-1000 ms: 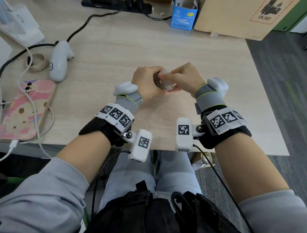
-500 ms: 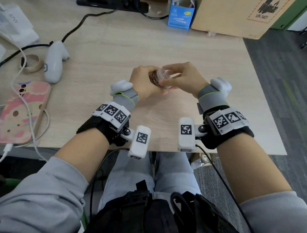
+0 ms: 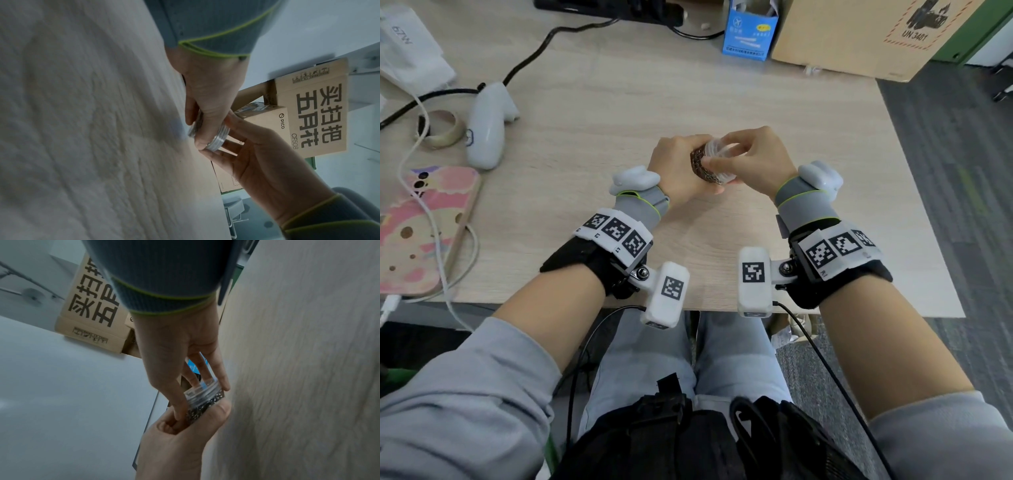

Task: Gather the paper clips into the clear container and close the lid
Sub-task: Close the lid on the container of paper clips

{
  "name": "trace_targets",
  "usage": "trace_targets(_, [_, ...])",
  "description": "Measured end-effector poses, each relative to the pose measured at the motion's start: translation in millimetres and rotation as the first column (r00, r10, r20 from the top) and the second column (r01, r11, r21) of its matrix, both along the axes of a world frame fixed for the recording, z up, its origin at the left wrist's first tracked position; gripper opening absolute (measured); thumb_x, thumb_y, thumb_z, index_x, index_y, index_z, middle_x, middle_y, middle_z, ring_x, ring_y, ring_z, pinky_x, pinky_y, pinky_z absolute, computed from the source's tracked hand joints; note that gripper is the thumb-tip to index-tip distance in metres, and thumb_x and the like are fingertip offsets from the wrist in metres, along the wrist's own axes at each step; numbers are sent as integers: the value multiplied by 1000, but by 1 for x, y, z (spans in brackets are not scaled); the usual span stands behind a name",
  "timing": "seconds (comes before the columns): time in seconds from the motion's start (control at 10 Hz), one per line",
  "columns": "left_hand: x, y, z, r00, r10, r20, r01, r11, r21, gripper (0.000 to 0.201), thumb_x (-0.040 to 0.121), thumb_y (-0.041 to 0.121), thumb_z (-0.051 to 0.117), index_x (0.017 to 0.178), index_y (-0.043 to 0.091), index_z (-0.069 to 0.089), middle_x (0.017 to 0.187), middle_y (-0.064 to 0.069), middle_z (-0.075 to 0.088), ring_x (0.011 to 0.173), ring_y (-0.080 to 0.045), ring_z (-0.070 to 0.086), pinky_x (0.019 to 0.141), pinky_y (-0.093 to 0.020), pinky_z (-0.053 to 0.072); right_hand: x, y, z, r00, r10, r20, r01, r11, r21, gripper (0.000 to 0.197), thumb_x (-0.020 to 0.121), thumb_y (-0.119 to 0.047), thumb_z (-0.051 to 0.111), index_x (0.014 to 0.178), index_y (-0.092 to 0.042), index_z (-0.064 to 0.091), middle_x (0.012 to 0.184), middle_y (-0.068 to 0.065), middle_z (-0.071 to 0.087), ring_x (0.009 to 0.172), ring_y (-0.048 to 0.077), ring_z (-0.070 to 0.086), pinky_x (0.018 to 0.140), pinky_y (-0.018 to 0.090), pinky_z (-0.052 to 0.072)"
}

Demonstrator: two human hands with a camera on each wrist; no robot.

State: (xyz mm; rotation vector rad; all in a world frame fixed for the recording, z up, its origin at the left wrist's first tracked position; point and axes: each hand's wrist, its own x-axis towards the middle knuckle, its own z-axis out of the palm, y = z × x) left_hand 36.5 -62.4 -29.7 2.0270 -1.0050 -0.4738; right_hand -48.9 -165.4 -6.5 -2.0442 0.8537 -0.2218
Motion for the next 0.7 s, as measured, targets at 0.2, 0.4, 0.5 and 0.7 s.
trace_targets(0.2, [3, -9, -11, 992, 0, -127, -6, 999, -49, 64, 51, 19, 87, 108, 16, 58, 100, 0, 67, 91, -14, 63, 81, -23, 50, -6, -9, 4, 1000, -11, -1, 11, 997, -76, 49, 75, -39, 72, 114, -11, 64, 102, 6, 65, 92, 25, 67, 76, 42, 58])
trace_targets(0.4, [7, -10, -21, 991, -1, -135, -4, 999, -33, 66, 53, 26, 87, 111, 16, 57, 102, 4, 64, 92, -8, 59, 65, 4, 39, -10, -14, 6, 1000, -6, 24, 6, 1000, -10, 37, 86, -26, 61, 117, -5, 62, 98, 3, 60, 83, 16, 59, 64, 31, 59])
trace_targets(0.5, [9, -8, -17, 989, -27, -143, 27, 1000, 2, 72, 54, 29, 87, 116, 16, 54, 113, -1, 64, 101, -12, 60, 80, -9, 44, -13, -13, 6, 1000, -6, 28, 5, 999, 32, 38, 87, -26, 61, 118, -5, 60, 101, 4, 60, 88, 16, 59, 71, 36, 60])
trace_targets(0.7, [16, -9, 11, 987, 6, -162, -18, 998, -68, 63, 78, 40, 67, 129, 12, 46, 133, -4, 55, 125, -10, 48, 99, -20, 34, -9, -15, 11, 998, -53, 29, 53, 999, 6, 39, 85, -29, 61, 119, -10, 61, 109, 8, 65, 100, 22, 62, 91, 42, 53])
